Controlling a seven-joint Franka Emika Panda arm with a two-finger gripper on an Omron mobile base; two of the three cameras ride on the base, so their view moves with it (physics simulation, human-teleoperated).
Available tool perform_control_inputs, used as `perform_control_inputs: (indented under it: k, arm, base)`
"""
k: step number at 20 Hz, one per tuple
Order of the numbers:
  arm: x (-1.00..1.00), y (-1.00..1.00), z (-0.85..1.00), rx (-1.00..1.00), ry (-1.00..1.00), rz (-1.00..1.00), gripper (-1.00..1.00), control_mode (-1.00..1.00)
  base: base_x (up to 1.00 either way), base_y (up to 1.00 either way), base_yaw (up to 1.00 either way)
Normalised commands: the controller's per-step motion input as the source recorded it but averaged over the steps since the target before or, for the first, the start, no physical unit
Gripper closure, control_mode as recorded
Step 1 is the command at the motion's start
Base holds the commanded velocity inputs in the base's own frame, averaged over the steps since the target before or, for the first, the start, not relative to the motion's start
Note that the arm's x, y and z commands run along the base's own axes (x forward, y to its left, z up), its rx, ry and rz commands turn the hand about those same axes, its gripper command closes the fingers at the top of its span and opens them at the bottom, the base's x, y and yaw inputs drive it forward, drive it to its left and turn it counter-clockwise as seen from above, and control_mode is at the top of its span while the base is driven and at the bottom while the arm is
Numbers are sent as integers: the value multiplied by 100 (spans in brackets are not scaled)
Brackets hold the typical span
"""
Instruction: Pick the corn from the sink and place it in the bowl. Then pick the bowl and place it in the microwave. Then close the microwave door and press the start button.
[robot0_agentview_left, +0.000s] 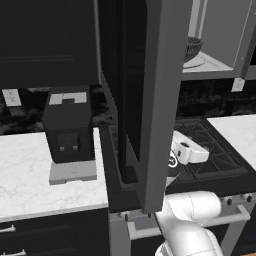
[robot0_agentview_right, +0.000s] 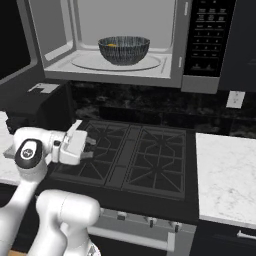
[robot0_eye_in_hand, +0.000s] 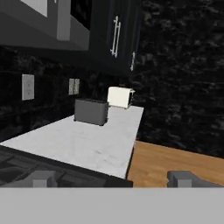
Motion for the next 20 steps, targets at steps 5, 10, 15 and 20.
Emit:
perform_control_inputs:
  k: [5, 10, 15, 20]
  arm:
    - [-2, 55, -32, -35, -4, -15, -100, -100]
    - [-15, 96, -5, -31, -3, -14, -100, -100]
    - [-4, 100, -13, -29, 0, -11, -100, -100]
    - [-16, 100, 0, -21, 0, -10, -100, -100]
  base:
    - [0, 0, 0]
    - [0, 0, 0]
    - [0, 0, 0]
    - [0, 0, 0]
